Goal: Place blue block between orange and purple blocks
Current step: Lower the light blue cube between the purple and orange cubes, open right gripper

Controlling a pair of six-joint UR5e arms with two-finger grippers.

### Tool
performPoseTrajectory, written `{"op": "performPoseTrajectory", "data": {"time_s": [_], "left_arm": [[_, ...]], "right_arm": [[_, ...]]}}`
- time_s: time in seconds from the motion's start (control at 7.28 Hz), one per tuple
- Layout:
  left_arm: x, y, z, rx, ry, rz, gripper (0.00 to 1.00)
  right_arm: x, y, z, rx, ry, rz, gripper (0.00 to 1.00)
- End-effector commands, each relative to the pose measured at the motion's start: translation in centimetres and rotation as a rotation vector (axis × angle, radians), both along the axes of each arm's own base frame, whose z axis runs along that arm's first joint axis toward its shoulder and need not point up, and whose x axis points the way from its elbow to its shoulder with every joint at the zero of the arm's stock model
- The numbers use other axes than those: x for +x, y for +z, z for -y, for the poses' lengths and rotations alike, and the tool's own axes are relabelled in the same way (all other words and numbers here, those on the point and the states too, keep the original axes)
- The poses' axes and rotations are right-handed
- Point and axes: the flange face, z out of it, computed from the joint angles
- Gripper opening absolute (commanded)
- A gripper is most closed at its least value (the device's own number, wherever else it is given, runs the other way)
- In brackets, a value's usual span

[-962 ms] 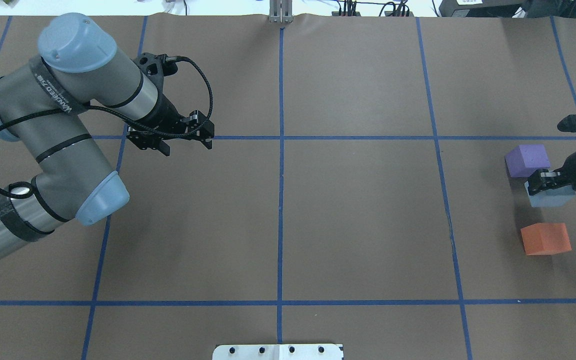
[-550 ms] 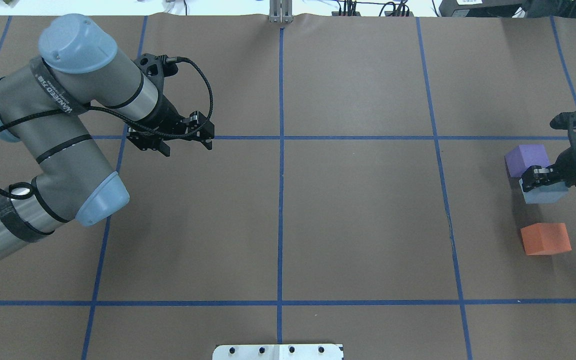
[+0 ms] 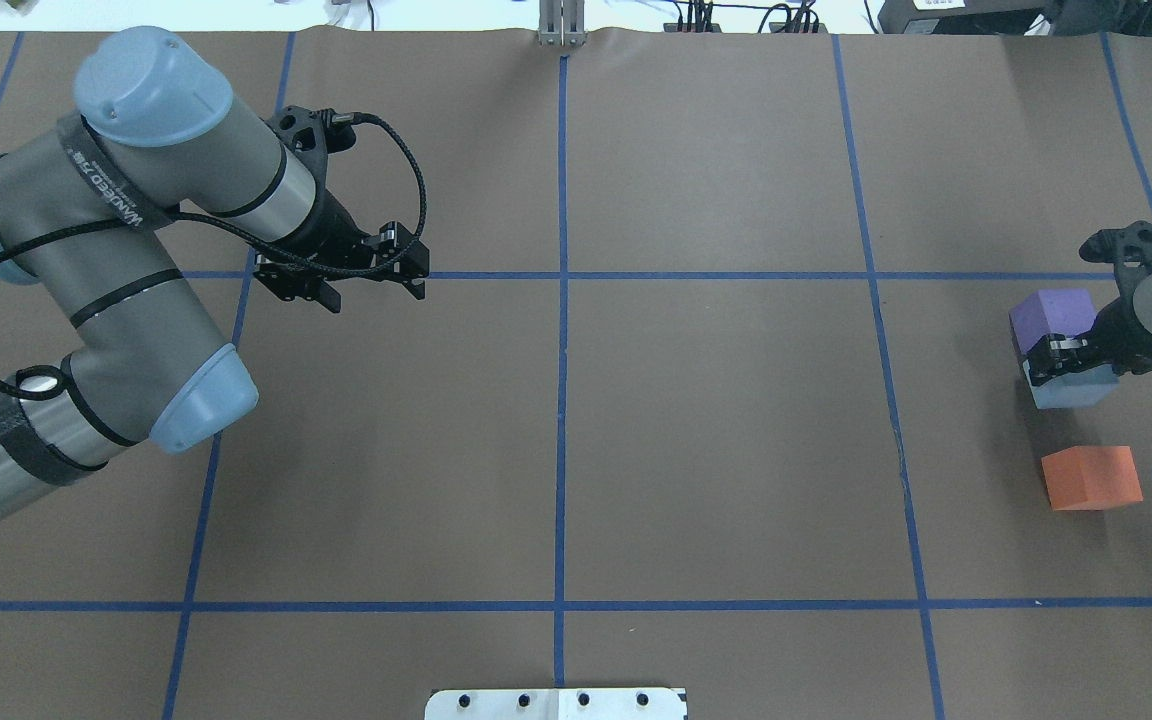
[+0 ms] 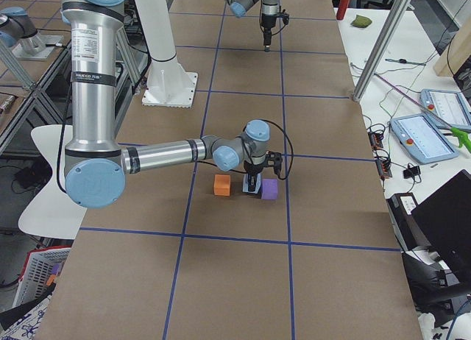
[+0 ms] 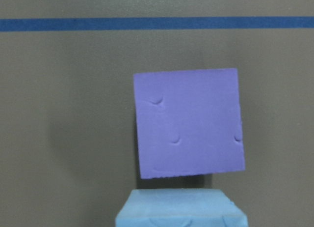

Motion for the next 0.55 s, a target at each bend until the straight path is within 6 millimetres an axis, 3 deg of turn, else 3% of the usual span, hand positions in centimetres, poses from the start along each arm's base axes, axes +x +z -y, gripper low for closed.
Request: {"op": "performPoseTrajectory", "data": {"time_s": [0.0, 0.41], "left_arm": [[-0.02, -0.15, -0.02, 0.001, -0.001, -0.002, 0.99], [-0.04, -0.20, -0.04, 0.001, -0.001, -0.002, 0.99]], "right_arm": [[-0.38, 1.77, -0.04, 0.009, -0.005, 0.008, 0.00], [-0.35, 1.21, 0.00, 0.009, 0.007, 0.020, 0.00]]}}
